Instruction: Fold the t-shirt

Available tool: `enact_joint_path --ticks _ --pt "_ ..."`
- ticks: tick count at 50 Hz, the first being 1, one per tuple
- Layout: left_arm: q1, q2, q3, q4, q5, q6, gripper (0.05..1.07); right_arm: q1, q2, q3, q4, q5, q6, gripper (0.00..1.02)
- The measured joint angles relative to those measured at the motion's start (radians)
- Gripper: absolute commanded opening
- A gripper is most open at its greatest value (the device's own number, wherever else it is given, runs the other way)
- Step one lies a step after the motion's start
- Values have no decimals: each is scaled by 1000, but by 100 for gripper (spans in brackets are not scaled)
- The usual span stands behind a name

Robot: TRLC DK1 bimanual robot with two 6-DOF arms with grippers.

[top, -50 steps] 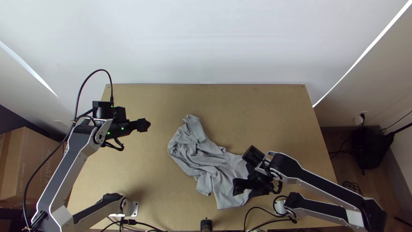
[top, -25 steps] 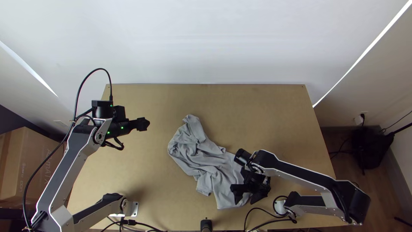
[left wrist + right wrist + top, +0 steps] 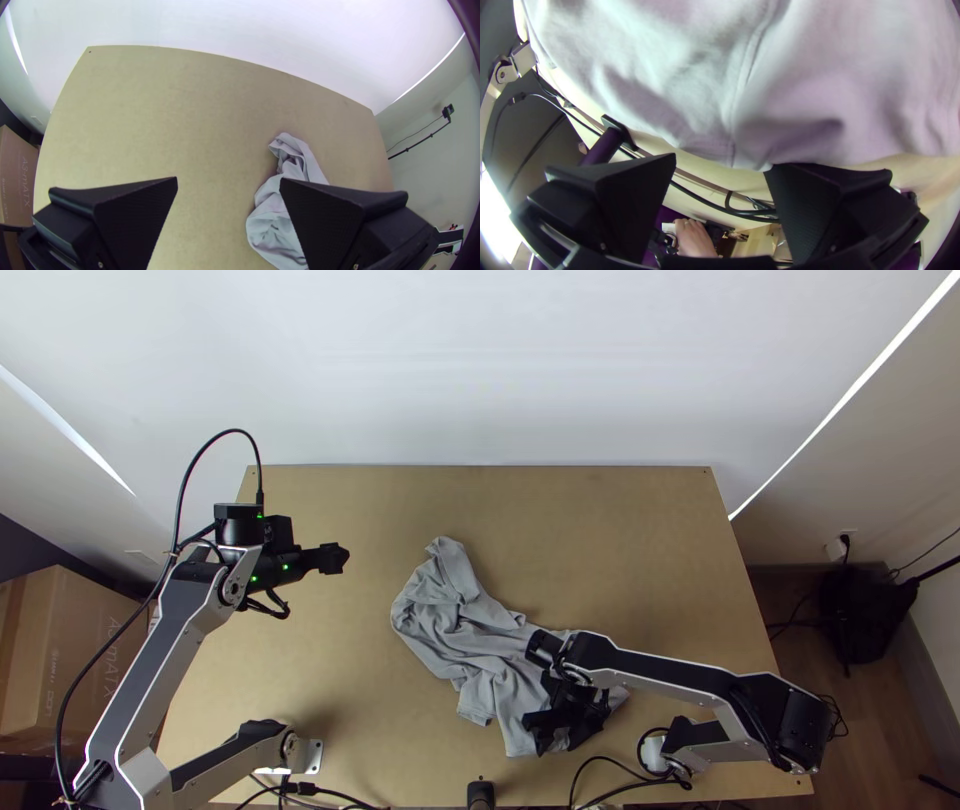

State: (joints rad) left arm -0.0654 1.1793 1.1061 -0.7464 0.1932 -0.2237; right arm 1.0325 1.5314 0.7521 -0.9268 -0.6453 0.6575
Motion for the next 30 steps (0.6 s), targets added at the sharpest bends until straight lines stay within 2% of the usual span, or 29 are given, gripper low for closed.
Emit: enact_joint_path --ticks 3,5,9,10,13,16,30 --pt "0 0 -1 5 -10 10 103 2 0 -1 6 0 2 66" --pt "-3 2 -1 8 -19 17 103 4 -4 -5 7 0 3 52" --pt "-18 13 -1 15 -38 33 103 8 -36 -19 10 14 3 9" --pt "-27 19 0 15 -45 37 103 8 -50 -21 14 29 3 1" --pt "-56 44 5 15 -61 51 103 8 -95 -28 40 75 2 3" --pt "-93 78 21 14 -76 68 103 8 -134 -28 60 95 3 3" --pt "-252 314 306 4 -101 144 103 2 -204 -28 63 107 3 3"
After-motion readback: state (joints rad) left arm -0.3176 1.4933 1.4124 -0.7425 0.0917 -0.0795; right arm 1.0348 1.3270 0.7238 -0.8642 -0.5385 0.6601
